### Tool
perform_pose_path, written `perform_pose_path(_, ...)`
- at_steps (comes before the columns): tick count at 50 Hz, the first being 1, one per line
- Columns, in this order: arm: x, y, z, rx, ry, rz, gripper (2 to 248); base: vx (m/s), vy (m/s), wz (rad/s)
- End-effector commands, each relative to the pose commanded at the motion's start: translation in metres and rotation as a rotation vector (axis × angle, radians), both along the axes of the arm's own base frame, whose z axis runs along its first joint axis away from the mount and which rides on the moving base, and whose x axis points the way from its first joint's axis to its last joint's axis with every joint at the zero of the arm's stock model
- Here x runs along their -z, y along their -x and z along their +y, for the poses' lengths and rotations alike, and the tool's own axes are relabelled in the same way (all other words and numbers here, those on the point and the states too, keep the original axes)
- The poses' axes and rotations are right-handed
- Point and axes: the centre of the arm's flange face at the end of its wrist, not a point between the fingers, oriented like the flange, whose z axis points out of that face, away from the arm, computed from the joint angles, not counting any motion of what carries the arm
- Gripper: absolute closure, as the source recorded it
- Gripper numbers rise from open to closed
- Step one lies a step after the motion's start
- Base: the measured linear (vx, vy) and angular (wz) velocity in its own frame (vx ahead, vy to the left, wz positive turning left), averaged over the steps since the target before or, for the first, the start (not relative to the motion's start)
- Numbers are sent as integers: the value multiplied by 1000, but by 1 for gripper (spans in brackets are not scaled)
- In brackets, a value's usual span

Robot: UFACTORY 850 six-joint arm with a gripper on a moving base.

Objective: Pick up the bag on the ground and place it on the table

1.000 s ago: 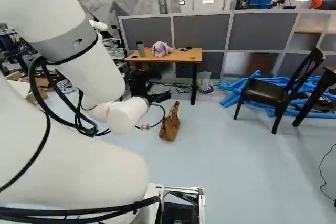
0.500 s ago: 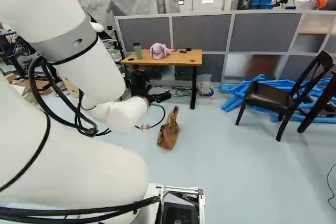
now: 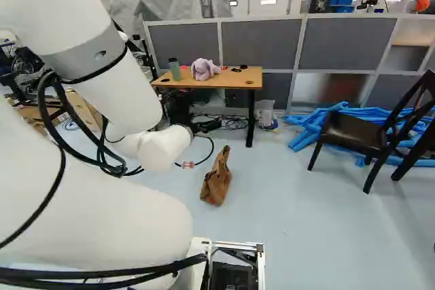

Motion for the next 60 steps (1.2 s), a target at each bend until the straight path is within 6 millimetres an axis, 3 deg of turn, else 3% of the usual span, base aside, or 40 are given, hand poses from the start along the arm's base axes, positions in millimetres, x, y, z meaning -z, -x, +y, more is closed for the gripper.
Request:
perform_pose_path(36, 0, -3, 0, 0, 0, 1, 3, 184, 5, -11)
perform_pose_path(60, -2, -21, 1, -2, 0, 17, 3, 13, 0, 0)
